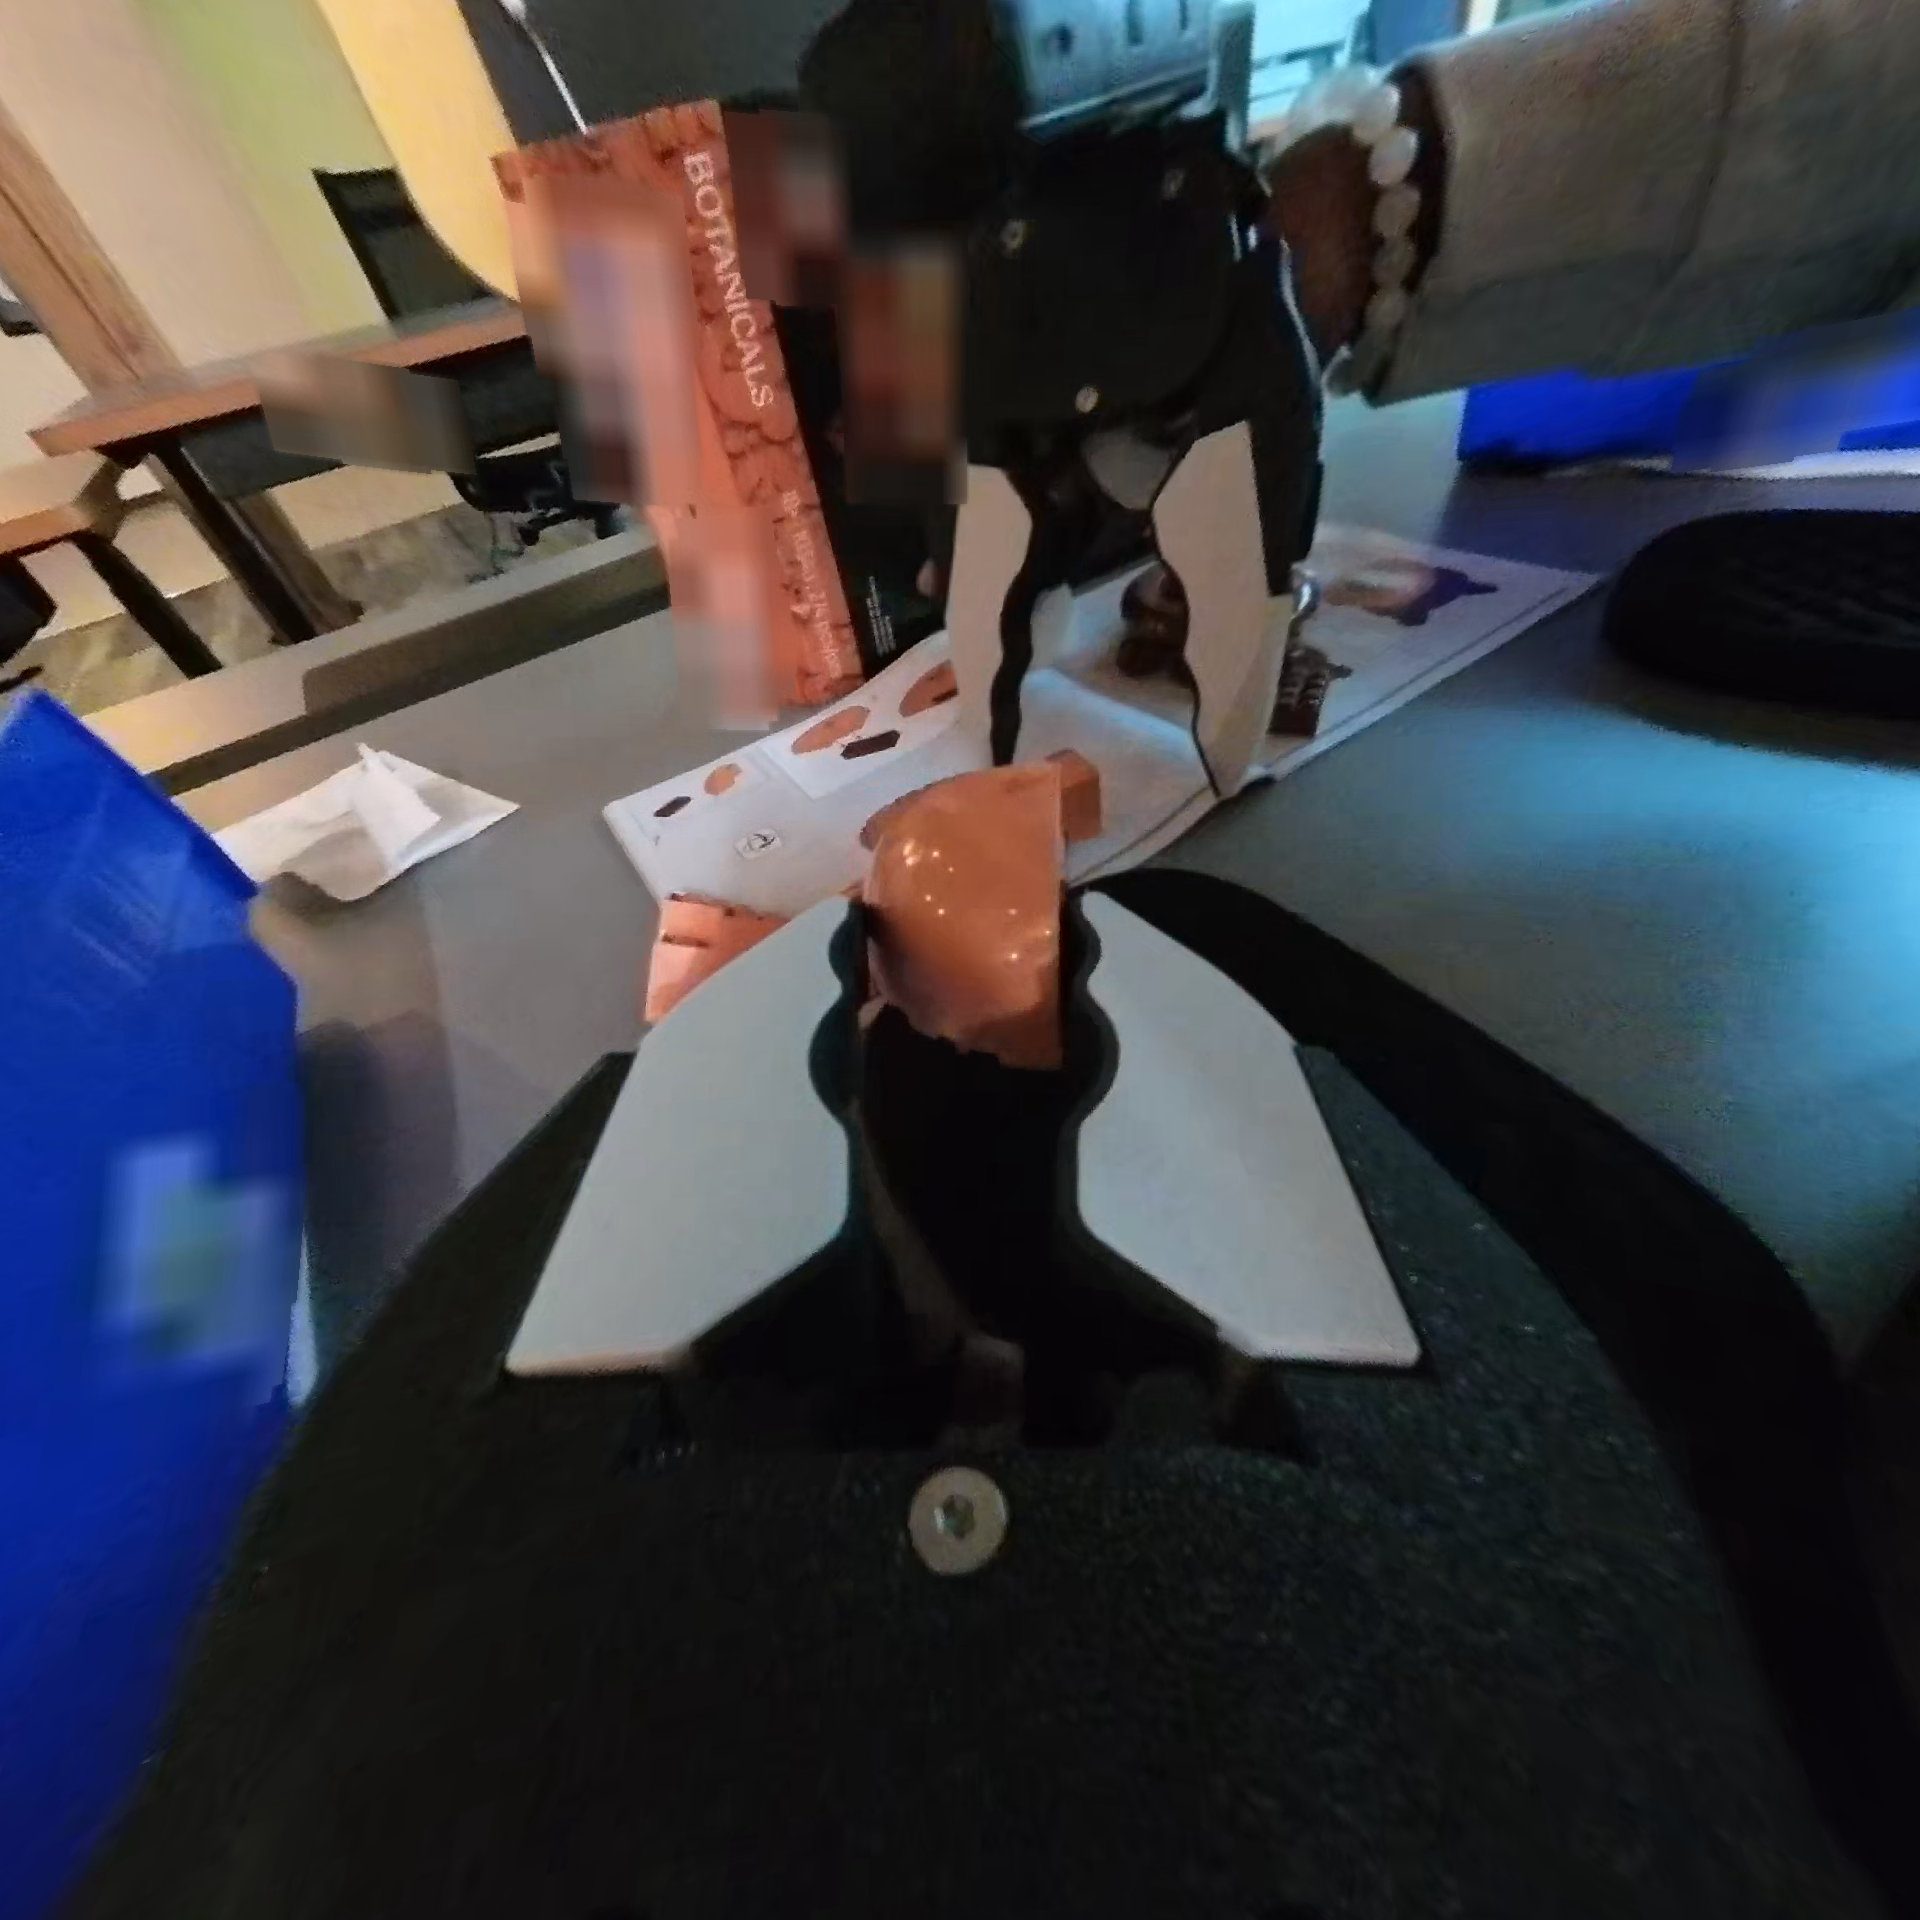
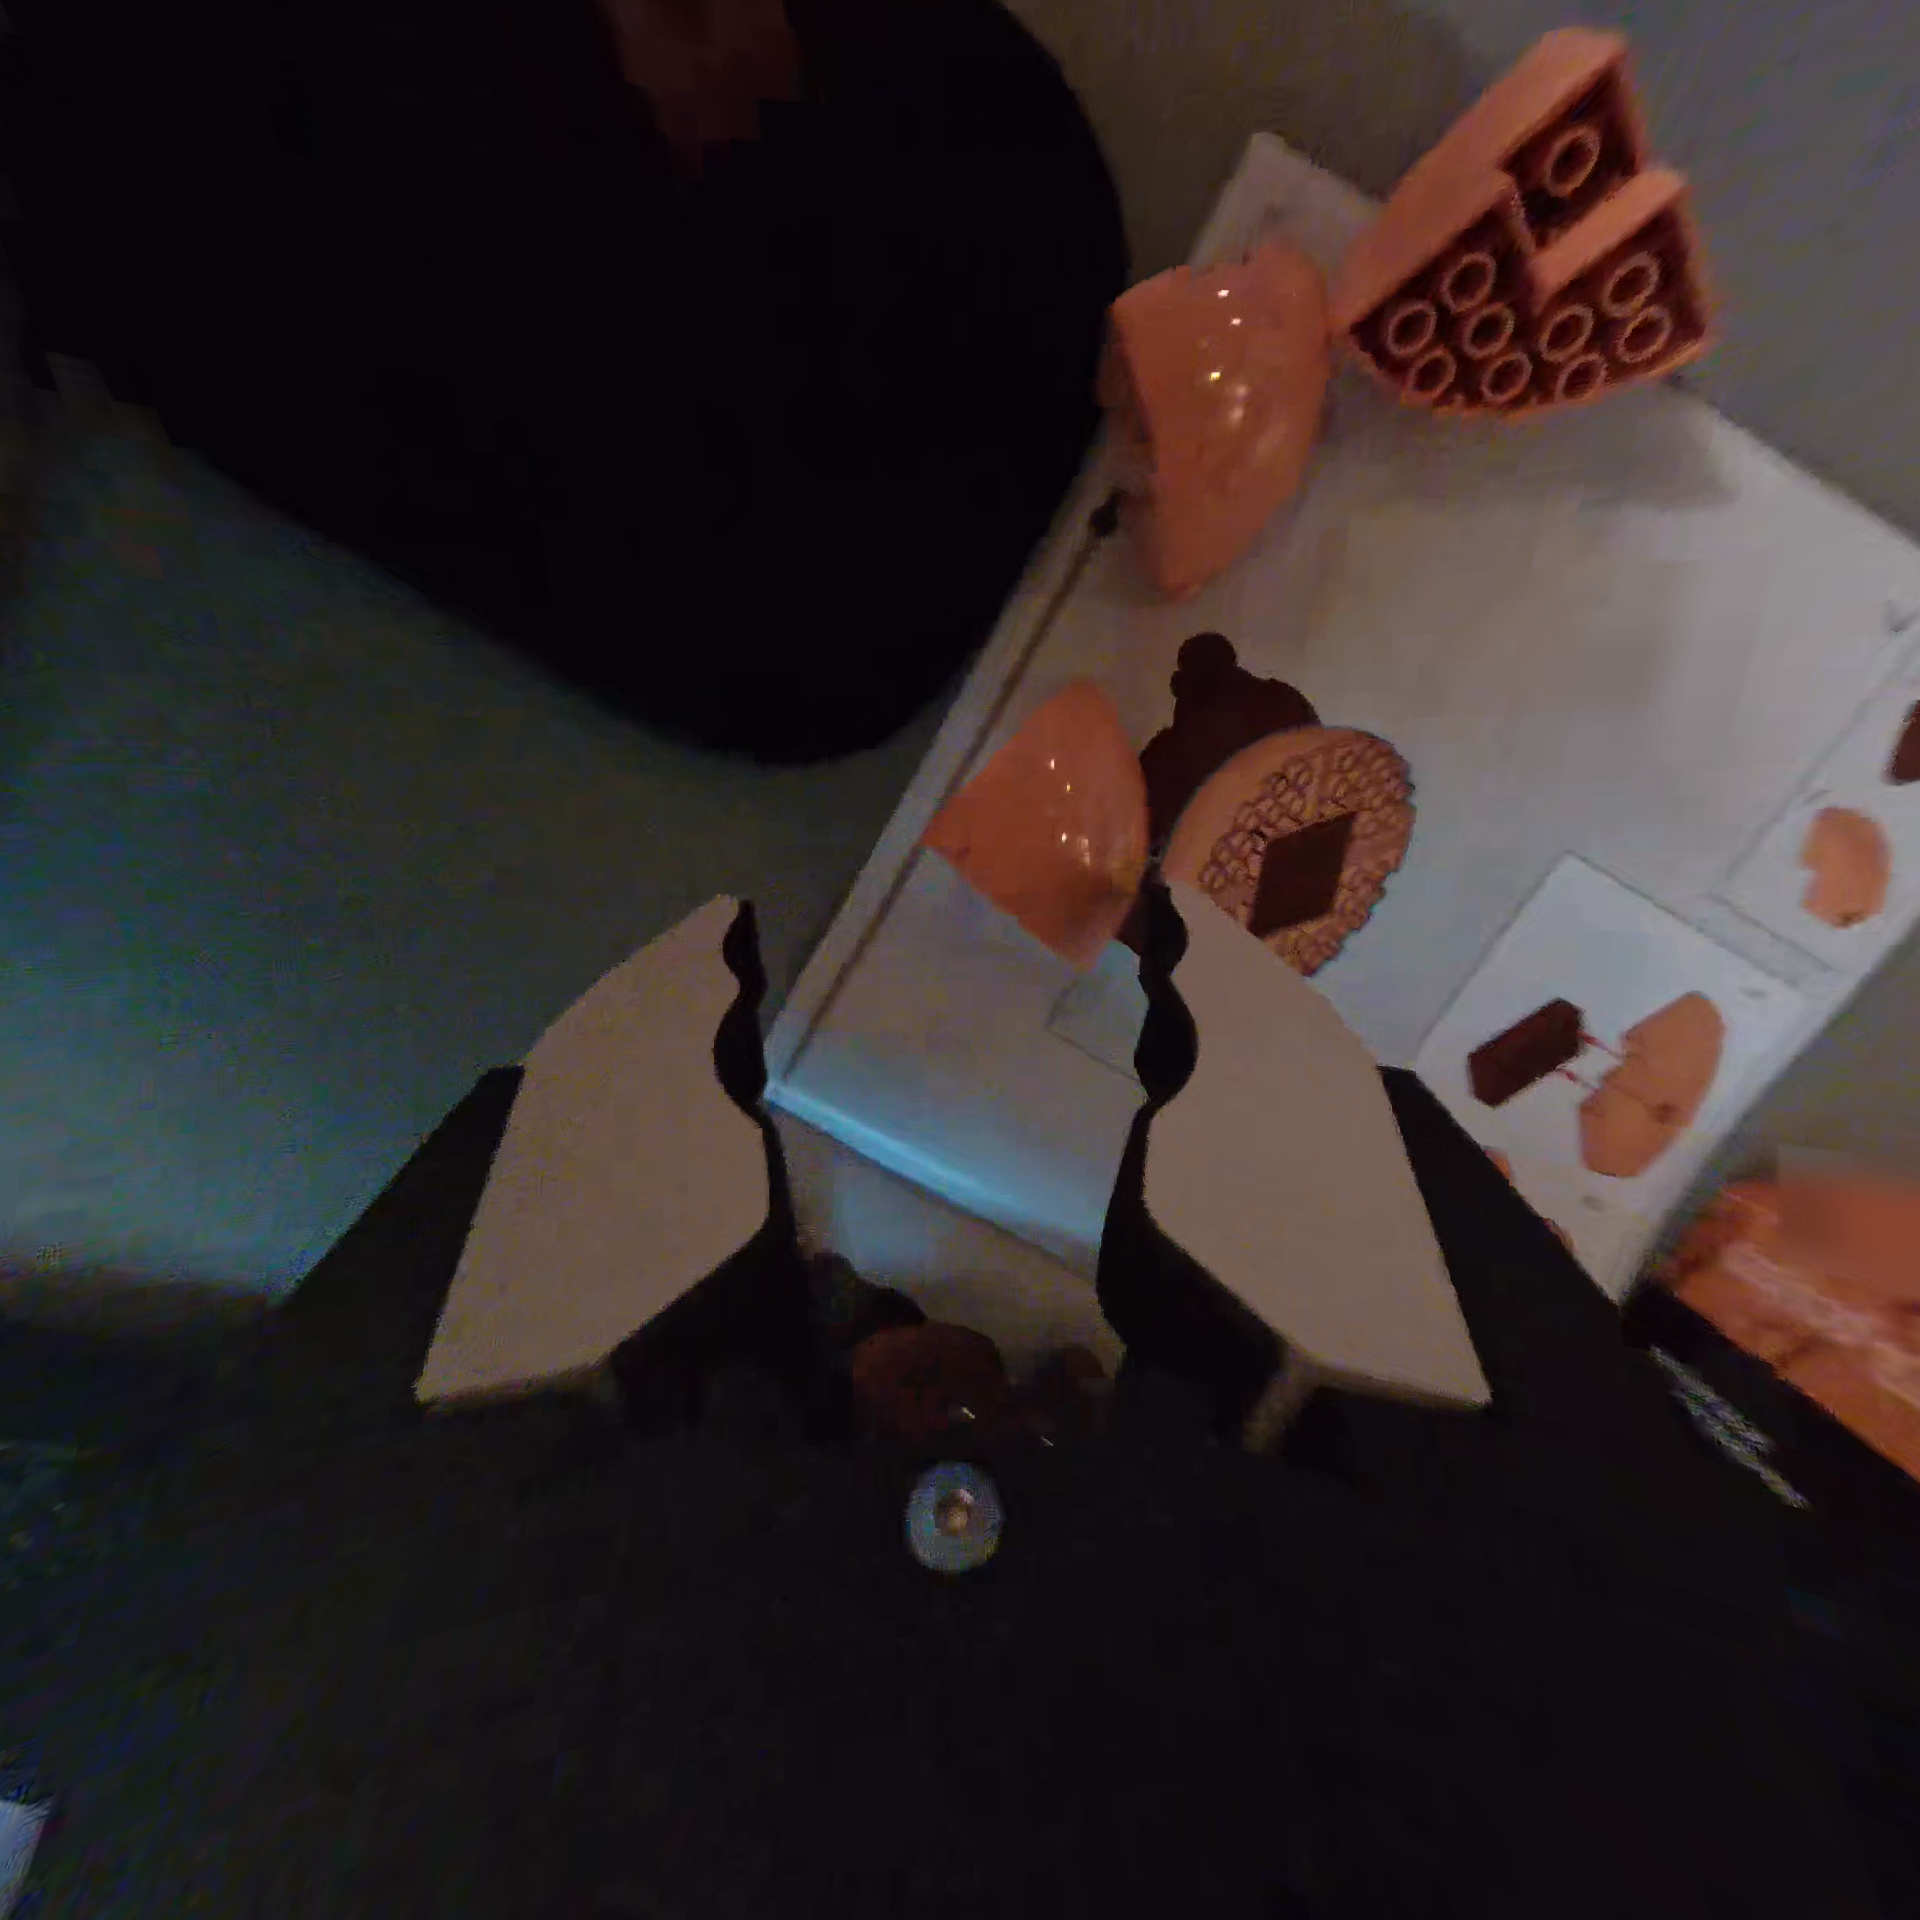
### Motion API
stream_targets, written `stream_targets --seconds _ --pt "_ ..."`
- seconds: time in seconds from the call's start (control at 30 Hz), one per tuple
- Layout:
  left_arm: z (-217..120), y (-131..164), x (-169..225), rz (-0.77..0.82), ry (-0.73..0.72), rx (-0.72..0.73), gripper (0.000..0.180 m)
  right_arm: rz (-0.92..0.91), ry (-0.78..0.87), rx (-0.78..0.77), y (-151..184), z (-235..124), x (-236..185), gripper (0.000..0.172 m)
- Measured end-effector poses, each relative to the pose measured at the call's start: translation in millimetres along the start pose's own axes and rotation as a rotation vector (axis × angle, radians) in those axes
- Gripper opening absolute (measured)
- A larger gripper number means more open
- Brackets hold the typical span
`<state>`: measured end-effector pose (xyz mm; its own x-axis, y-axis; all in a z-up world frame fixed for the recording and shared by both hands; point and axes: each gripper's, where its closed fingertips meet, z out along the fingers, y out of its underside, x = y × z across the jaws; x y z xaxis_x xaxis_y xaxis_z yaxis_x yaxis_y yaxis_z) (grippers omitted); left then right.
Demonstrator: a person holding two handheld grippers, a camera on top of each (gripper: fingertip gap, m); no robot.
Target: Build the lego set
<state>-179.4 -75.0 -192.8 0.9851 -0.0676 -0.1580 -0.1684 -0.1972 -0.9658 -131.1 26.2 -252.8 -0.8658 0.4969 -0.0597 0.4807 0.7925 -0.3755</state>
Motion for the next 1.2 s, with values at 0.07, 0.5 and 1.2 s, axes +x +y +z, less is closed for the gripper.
stream_targets --seconds 0.07,0.5,1.2 --pt "2 -3 2 -0.013 0.033 0.017 0.036 -0.131 0.028 0.004 3 -6 5 0.066" --pt "7 -4 4 -0.097 0.104 0.015 0.036 -0.201 -0.036 0.130 -9 19 16 0.032" --pt "15 -5 16 0.090 0.070 0.023 0.036 0.095 0.174 0.151 -78 -23 -22 0.032"
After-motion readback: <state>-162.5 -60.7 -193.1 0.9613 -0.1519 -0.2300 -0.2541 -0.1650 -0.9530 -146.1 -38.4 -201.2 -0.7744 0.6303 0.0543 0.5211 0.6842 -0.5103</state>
